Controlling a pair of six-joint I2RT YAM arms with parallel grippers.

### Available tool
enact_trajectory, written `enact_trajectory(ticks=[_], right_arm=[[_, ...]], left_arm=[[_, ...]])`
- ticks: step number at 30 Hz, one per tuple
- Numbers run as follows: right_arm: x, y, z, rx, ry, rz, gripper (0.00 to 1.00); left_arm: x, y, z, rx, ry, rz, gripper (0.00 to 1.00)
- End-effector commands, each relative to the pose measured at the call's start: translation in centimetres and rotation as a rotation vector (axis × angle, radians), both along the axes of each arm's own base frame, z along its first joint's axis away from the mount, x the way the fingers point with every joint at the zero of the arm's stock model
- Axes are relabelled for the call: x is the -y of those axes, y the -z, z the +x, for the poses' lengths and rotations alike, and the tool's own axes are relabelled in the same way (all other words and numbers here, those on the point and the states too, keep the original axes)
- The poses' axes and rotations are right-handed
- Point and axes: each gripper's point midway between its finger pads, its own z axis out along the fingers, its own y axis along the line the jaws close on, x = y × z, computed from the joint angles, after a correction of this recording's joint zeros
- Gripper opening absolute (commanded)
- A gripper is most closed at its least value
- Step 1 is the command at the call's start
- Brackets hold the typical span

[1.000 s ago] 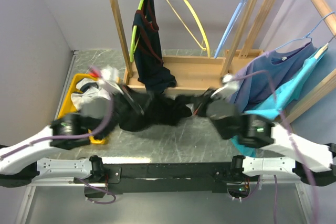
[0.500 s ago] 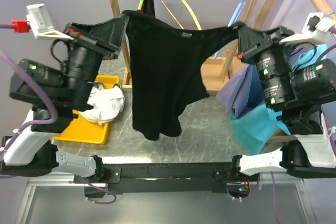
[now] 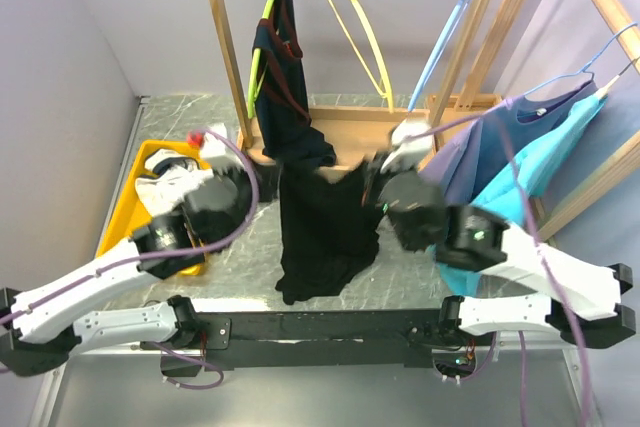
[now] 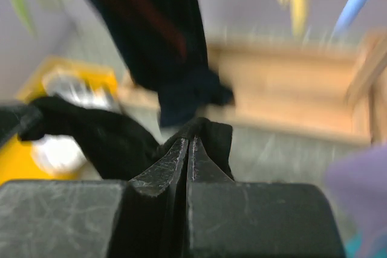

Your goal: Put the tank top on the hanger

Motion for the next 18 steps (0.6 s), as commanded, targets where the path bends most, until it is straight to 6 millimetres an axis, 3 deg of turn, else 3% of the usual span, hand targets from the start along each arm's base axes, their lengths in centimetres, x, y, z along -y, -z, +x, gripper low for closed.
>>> enact_trajectory(ticks=[1,3,4,6,7,8,10,11,12,14,15,17,18], right_arm=[[-0.5,9.5,-2.3,-0.222,-0.06,0.059,0.0],[-1.5,12.7,-3.3,-0.304,-0.103,0.094,0.0],[-1.4,15.7,-3.8,-0.343,-0.117,0.06,0.1],[-1.4,17.5,-4.3,-0.372,-0.128,0.059,0.31],[-1.2,18.2,-4.6,-0.385,-0.138,0.051,0.45],[-1.0,18.1,-4.7,-0.382,-0.145,0.041,0.5],[-0.6,17.4,-5.0,-0.371,-0.162,0.049,0.59],[-0.6,17.1,-5.2,-0.361,-0.183,0.042,0.62],[-0.5,16.7,-5.2,-0.351,-0.192,0.045,0.64],[-0.6,16.4,-5.3,-0.345,-0.211,0.035,0.69],[-0.6,16.7,-5.3,-0.348,-0.211,0.027,0.7],[-0.7,17.9,-5.4,-0.369,-0.208,0.009,0.72],[-0.8,18.8,-5.5,-0.382,-0.209,-0.003,0.73]], left_arm=[[0.8,6.9,-2.2,-0.166,0.107,-0.085,0.04],[0.9,11.3,-2.9,-0.243,0.132,-0.036,0.08],[0.8,12.1,-3.3,-0.263,0.138,-0.05,0.19],[0.9,14.4,-4.1,-0.292,0.178,-0.03,0.42],[0.7,14.0,-4.5,-0.275,0.199,-0.04,0.58],[0.8,13.5,-4.7,-0.257,0.223,-0.044,0.64],[2.0,10.8,-5.9,-0.18,0.348,-0.052,0.75],[2.5,9.6,-6.3,-0.158,0.392,-0.056,0.77],[2.9,6.7,-6.7,-0.11,0.432,-0.084,0.78],[3.8,4.5,-6.9,-0.067,0.478,-0.06,0.79],[3.6,0.9,-6.9,-0.01,0.481,-0.095,0.79],[4.4,-1.5,-5.9,0.037,0.462,-0.064,0.78],[4.0,-5.6,-5.7,0.094,0.446,-0.109,0.78]])
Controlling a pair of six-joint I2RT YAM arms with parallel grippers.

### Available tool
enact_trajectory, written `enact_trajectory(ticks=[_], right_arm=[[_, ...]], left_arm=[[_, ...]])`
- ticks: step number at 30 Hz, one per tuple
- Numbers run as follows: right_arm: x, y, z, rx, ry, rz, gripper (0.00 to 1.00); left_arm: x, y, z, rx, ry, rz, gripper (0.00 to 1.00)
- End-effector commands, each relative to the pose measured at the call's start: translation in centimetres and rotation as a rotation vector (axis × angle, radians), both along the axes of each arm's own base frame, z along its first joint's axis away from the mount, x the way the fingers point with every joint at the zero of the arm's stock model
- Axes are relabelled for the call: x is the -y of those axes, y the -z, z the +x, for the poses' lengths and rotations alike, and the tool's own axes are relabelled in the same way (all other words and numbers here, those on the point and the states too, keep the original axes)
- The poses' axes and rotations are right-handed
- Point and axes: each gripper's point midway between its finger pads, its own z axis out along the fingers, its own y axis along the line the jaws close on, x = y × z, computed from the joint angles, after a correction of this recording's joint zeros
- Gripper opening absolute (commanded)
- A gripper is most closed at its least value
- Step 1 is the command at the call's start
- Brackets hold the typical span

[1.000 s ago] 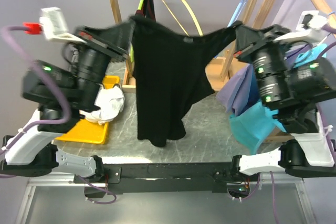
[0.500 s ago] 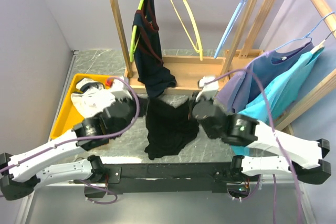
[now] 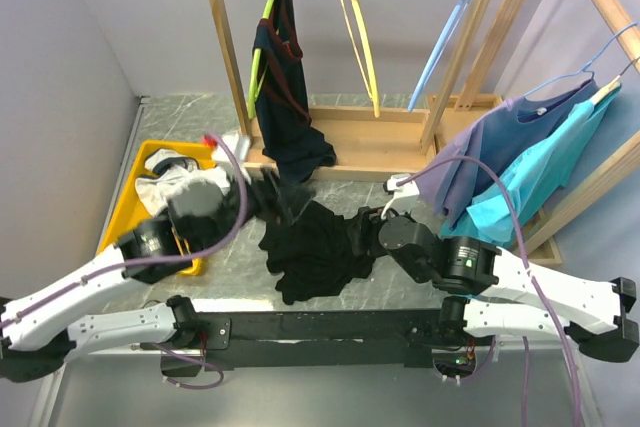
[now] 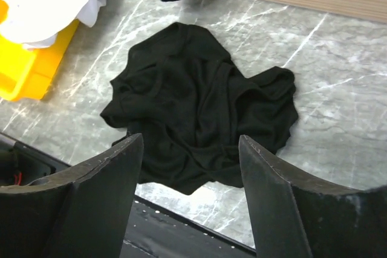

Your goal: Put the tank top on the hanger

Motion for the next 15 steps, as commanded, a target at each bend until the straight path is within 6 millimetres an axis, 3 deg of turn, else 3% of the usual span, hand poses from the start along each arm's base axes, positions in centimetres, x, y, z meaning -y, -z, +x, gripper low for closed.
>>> enact_trajectory(ticks=[1,2,3,4,5,6,7,8,9,10,12,13,15], right_arm=[[-0.8,1.1,-0.1,-0.02,-0.014,0.005,0.73],[-1.0,1.6,-0.2,-0.032,-0.014,0.003,0.73],[-1.0,2.7,-0.3,-0.047,-0.019,-0.013,0.73],[-1.1,3.3,-0.3,-0.058,-0.017,-0.026,0.73],[-1.1,3.8,-0.3,-0.069,-0.013,-0.033,0.73],[-1.1,4.4,-0.4,-0.08,-0.013,-0.045,0.73],[-1.4,5.0,-0.5,-0.093,-0.018,-0.057,0.73],[-1.4,5.4,-0.6,-0.103,-0.02,-0.06,0.73],[-1.5,6.0,-0.7,-0.112,-0.022,-0.067,0.73],[-1.6,6.5,-0.9,-0.123,-0.028,-0.073,0.73],[-1.9,7.3,-1.1,-0.139,-0.035,-0.063,0.73],[-1.9,7.6,-1.3,-0.152,-0.041,-0.061,0.73],[-2.1,8.2,-1.5,-0.163,-0.048,-0.057,0.73]], left_arm=[[2.1,-12.0,1.5,0.215,0.018,-0.101,0.78],[1.7,-12.2,2.9,0.202,-0.061,-0.056,0.77],[0.9,-17.0,3.5,0.241,-0.118,-0.117,0.77],[2.9,-15.9,5.7,0.226,-0.168,-0.034,0.76],[1.4,-19.5,6.7,0.253,-0.262,-0.062,0.75],[1.8,-20.1,7.7,0.263,-0.29,-0.038,0.74],[4.1,-18.5,9.9,0.261,-0.322,0.051,0.73],[3.1,-21.6,10.6,0.289,-0.391,0.012,0.73],[3.4,-21.7,11.5,0.294,-0.418,0.038,0.72],[5.1,-20.3,13.3,0.3,-0.441,0.108,0.72],[4.2,-22.6,14.7,0.339,-0.538,0.076,0.72],[4.9,-22.2,15.6,0.37,-0.546,0.123,0.72],[4.5,-22.1,16.8,0.394,-0.607,0.15,0.72]])
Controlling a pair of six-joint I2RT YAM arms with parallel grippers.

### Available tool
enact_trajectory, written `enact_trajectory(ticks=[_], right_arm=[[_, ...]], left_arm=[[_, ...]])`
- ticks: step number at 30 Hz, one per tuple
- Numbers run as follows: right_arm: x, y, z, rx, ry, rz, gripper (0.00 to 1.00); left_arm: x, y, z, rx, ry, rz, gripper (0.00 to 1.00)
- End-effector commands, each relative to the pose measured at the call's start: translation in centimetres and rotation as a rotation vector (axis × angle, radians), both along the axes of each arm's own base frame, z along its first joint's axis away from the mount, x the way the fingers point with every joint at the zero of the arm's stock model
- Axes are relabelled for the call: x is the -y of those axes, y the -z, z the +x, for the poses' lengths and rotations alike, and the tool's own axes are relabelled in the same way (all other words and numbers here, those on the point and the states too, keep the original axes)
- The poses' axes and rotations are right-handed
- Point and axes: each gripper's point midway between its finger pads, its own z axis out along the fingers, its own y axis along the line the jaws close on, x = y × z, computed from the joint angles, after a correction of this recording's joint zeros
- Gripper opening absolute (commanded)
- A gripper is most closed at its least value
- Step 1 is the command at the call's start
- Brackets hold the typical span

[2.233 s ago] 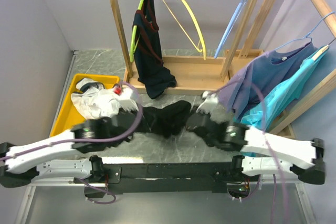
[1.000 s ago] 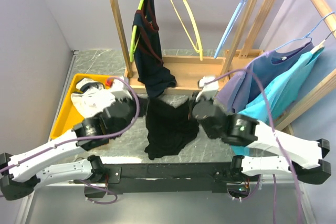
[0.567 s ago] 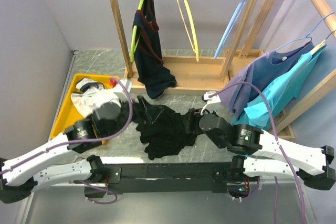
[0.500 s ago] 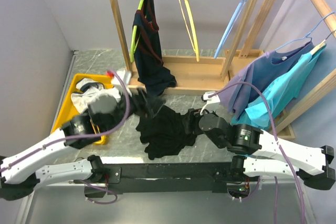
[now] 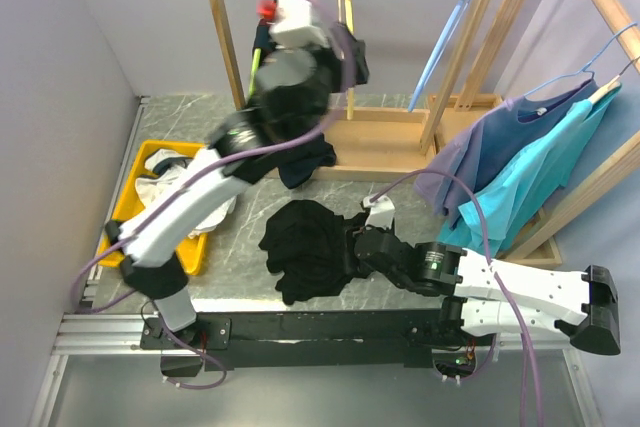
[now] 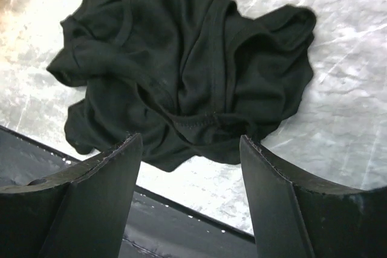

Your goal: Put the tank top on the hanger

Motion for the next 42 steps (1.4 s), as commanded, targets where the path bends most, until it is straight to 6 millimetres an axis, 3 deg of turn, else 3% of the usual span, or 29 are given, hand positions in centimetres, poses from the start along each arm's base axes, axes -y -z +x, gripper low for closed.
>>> enact_trajectory(ticks=[1,3,8,14,21,28,33,42], right_arm=[[-1.0,0.2,-0.2,-0.019,0.003,0.076,0.74],[-1.0,0.5,-0.3,-0.02,0.001,0.085,0.74],[-1.3,0.4,-0.3,-0.014,-0.007,0.103,0.74],[-1.9,-0.1,-0.5,-0.013,-0.022,0.129,0.74],[-1.4,-0.7,-0.7,-0.005,-0.01,0.157,0.75],[-1.7,-0.3,-0.7,-0.016,-0.011,0.166,0.75],[-2.1,0.0,-0.8,-0.021,-0.017,0.161,0.75],[-2.4,0.1,-0.7,-0.023,-0.022,0.151,0.75]], left_arm=[[-1.3,1.5,3.7,0.038,-0.214,0.189,0.73],[-1.5,1.5,4.5,0.051,-0.249,0.225,0.72],[0.2,3.5,6.2,0.046,-0.224,0.269,0.72],[0.3,7.6,8.9,-0.035,-0.199,0.321,0.67],[0.0,9.8,11.2,-0.072,-0.054,0.279,0.45],[-0.4,10.1,10.8,-0.065,-0.046,0.303,0.23],[-0.9,9.3,10.4,-0.034,-0.048,0.308,0.02],[-2.7,5.9,9.0,0.049,-0.066,0.304,0.01]])
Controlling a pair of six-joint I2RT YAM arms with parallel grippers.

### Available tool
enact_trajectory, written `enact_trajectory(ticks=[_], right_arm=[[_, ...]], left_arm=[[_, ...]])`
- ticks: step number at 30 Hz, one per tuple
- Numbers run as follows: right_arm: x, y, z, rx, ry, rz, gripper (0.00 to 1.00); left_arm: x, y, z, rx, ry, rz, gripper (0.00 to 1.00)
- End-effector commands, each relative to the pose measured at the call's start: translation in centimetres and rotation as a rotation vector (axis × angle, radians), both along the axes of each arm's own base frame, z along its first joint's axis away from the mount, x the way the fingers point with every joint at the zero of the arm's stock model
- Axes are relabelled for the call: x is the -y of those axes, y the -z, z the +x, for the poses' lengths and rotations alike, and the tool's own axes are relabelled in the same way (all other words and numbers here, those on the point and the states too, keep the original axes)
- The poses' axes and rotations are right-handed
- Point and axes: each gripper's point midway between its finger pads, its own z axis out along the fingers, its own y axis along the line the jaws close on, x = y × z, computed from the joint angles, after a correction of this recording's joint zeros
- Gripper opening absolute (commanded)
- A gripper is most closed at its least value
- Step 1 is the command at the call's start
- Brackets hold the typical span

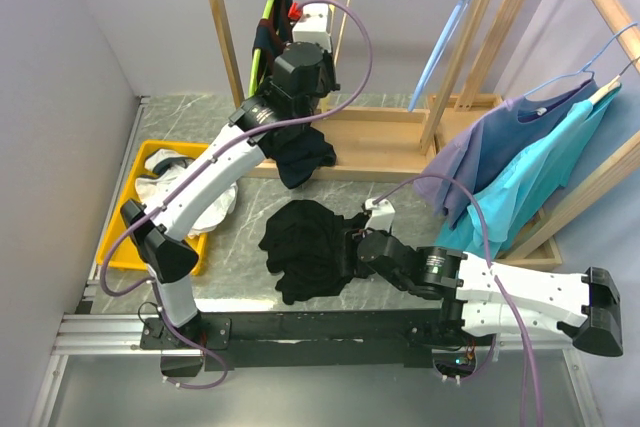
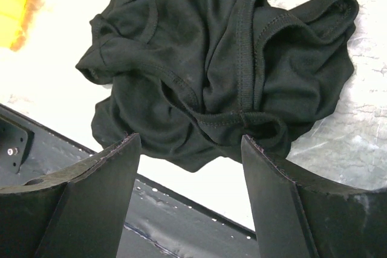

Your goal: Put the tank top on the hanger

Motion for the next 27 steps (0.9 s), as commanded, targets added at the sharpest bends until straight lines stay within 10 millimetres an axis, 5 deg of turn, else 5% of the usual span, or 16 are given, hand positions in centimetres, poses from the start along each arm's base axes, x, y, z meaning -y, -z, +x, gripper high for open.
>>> enact_trajectory(ticks=[1,8,14,17,18,20,21,23,27], right_arm=[[-1.0,-0.7,0.2,0.015,-0.001,0.036,0.75],[-1.4,-0.7,0.5,0.019,-0.001,0.02,0.75],[-1.5,-0.7,0.4,0.017,-0.004,0.016,0.75],[-1.1,-0.8,0.5,0.023,0.004,0.012,0.76],[-1.1,-0.9,0.6,0.025,0.006,0.011,0.76],[-0.8,-0.9,0.6,0.03,0.012,0.004,0.76],[-0.6,-1.0,0.7,0.033,0.021,0.004,0.76],[-0.3,-1.0,0.8,0.04,0.037,0.006,0.76],[0.6,-1.3,1.0,0.059,0.069,0.02,0.75]], left_arm=[[-2.3,-6.7,-2.4,0.147,0.02,-0.055,0.01],[-2.9,-9.1,-3.4,0.205,0.049,-0.005,0.01],[-2.3,-7.0,-4.1,0.136,0.11,0.017,0.01],[-3.3,-7.4,-6.7,0.132,0.173,-0.018,0.01],[-3.3,-5.9,-7.0,0.105,0.185,-0.005,0.01],[-4.5,-6.6,-9.0,0.115,0.212,-0.04,0.01],[-4.5,-5.0,-9.3,0.085,0.224,-0.023,0.01],[-5.3,-4.7,-11.2,0.07,0.273,-0.031,0.01],[-6.5,-0.4,-14.4,-0.03,0.34,0.016,0.01]])
